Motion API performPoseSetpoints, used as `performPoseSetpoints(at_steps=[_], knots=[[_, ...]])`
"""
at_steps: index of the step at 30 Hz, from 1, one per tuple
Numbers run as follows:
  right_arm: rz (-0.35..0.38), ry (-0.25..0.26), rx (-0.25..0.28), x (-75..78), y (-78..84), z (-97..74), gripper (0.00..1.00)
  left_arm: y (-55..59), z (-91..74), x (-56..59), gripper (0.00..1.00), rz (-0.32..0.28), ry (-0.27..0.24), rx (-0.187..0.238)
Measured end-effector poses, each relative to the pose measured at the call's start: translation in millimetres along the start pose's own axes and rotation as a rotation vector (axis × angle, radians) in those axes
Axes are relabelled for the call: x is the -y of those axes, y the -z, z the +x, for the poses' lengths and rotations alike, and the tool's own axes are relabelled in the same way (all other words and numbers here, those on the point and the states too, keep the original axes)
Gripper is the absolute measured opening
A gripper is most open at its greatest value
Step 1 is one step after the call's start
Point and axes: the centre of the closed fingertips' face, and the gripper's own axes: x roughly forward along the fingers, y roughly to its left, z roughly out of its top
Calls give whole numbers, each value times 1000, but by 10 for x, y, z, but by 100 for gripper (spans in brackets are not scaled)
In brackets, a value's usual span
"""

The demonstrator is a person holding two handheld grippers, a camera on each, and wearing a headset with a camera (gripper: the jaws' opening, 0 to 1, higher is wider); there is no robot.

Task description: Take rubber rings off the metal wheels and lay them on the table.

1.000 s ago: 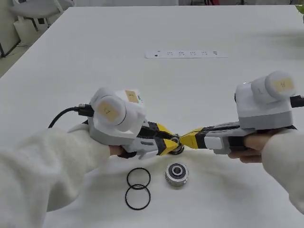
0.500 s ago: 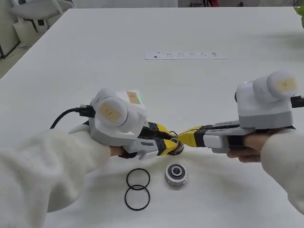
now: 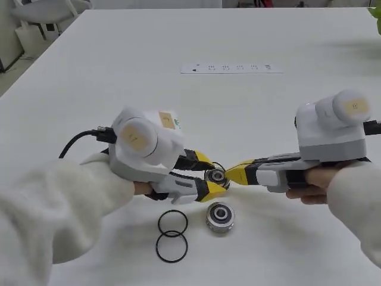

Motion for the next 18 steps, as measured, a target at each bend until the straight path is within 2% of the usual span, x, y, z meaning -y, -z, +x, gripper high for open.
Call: performPoseSetpoints(at_steps=[3, 7, 10, 12, 16, 18], knots=[[53, -30, 26, -53, -50, -1, 0, -120, -109, -49, 34, -33, -18, 48], [57, -46, 41, -100, -99, 3, 0, -264, -287, -137, 39, -69, -52, 107], [60, -62, 49, -152, -125, 11, 0, -304, -443, -212, 41, -74, -92, 127], [66, -75, 48, -186, -124, 23, 0, -332, -530, -220, 43, -112, -100, 148], [71, -100, 42, -272, -113, 64, 0, -336, -663, -184, 50, -82, -116, 150], [67, -113, 36, -325, -105, 89, 0, -319, -722, -151, 53, -86, -114, 146]])
